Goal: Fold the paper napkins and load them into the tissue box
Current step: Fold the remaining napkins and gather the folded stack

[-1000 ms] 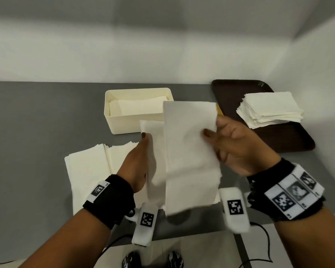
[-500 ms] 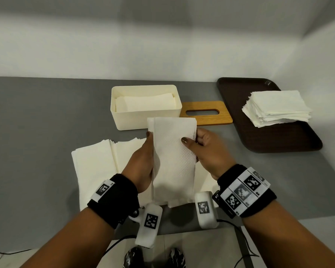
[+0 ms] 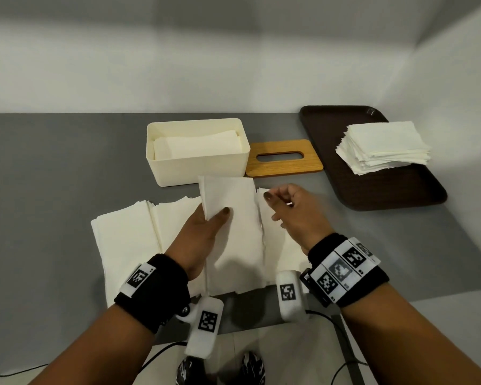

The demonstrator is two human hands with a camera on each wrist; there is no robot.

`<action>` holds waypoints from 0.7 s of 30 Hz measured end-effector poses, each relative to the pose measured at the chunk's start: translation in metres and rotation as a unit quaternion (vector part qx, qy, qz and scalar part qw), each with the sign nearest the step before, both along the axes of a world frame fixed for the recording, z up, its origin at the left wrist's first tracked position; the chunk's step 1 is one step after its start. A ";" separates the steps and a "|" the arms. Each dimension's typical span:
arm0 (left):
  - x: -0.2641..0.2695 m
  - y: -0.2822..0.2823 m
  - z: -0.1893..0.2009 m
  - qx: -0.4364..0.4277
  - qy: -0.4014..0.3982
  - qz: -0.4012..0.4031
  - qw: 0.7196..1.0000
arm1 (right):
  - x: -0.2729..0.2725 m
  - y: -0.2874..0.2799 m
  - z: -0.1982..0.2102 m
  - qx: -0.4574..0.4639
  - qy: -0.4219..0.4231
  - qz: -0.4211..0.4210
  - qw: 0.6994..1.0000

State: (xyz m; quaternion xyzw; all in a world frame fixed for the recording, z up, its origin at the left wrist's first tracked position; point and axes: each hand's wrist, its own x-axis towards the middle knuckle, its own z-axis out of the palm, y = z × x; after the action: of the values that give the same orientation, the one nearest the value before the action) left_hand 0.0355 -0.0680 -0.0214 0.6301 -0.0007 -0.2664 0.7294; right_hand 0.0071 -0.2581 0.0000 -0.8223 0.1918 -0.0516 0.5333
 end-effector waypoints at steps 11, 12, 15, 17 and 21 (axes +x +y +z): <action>0.022 0.027 -0.002 0.025 -0.005 0.075 0.997 | -0.012 -0.044 -0.053 -0.210 0.260 -0.020 0.942; 0.022 0.028 -0.002 0.025 -0.005 0.076 0.997 | -0.012 -0.041 -0.053 -0.214 0.263 -0.025 0.940; 0.022 0.026 -0.002 0.028 -0.003 0.069 0.997 | -0.013 -0.035 -0.051 -0.241 0.273 -0.021 0.931; 0.021 0.026 -0.004 0.028 0.000 0.070 0.997 | -0.015 -0.034 -0.050 -0.245 0.271 -0.006 0.931; 0.020 0.028 -0.005 0.028 0.004 0.068 0.997 | -0.018 -0.030 -0.049 -0.248 0.235 -0.025 0.940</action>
State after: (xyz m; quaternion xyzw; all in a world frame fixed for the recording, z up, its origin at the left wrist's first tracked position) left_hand 0.0552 -0.0402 -0.0266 0.6479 0.0525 -0.2188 0.7277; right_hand -0.0112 -0.2882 -0.0490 -0.9123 0.3131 0.0834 0.2505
